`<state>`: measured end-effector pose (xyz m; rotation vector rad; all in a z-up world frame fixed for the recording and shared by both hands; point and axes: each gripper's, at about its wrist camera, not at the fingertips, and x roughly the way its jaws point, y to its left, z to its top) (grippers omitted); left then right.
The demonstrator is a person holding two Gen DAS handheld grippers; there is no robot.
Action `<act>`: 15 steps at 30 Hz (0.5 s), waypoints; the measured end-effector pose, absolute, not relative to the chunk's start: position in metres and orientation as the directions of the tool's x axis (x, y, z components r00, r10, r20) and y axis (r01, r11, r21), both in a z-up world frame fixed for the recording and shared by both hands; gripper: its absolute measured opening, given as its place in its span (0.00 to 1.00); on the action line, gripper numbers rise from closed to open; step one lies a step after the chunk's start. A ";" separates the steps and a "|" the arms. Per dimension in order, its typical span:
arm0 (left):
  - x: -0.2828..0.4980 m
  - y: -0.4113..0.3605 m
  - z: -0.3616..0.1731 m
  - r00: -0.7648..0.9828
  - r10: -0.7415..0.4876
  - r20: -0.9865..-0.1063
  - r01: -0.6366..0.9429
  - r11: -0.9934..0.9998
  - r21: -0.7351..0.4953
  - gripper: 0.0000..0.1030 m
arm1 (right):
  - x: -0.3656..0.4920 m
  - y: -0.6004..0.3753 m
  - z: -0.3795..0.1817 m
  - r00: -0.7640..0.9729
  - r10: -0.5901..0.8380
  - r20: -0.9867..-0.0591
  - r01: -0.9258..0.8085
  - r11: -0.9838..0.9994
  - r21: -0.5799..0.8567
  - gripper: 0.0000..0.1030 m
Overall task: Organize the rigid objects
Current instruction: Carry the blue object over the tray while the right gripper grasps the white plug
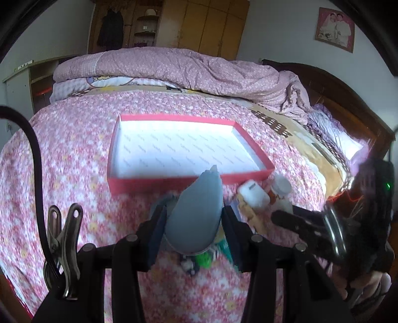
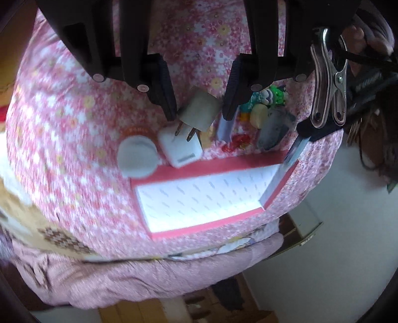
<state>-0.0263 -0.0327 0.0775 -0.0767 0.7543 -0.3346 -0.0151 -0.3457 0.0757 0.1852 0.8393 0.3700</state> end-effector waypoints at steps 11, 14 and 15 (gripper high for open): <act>0.021 -0.034 0.088 0.694 -0.277 -0.665 0.223 0.960 -0.166 0.47 | 0.026 -0.339 0.098 0.633 0.376 -0.677 -0.267 0.926 0.266 0.38; 0.035 -0.035 0.087 0.700 -0.246 -0.670 0.208 0.968 -0.138 0.47 | 0.041 -0.336 0.100 0.635 0.367 -0.680 -0.263 0.930 0.256 0.38; 0.039 -0.035 0.087 0.701 -0.241 -0.671 0.205 0.970 -0.134 0.47 | 0.044 -0.335 0.100 0.634 0.365 -0.682 -0.261 0.931 0.256 0.38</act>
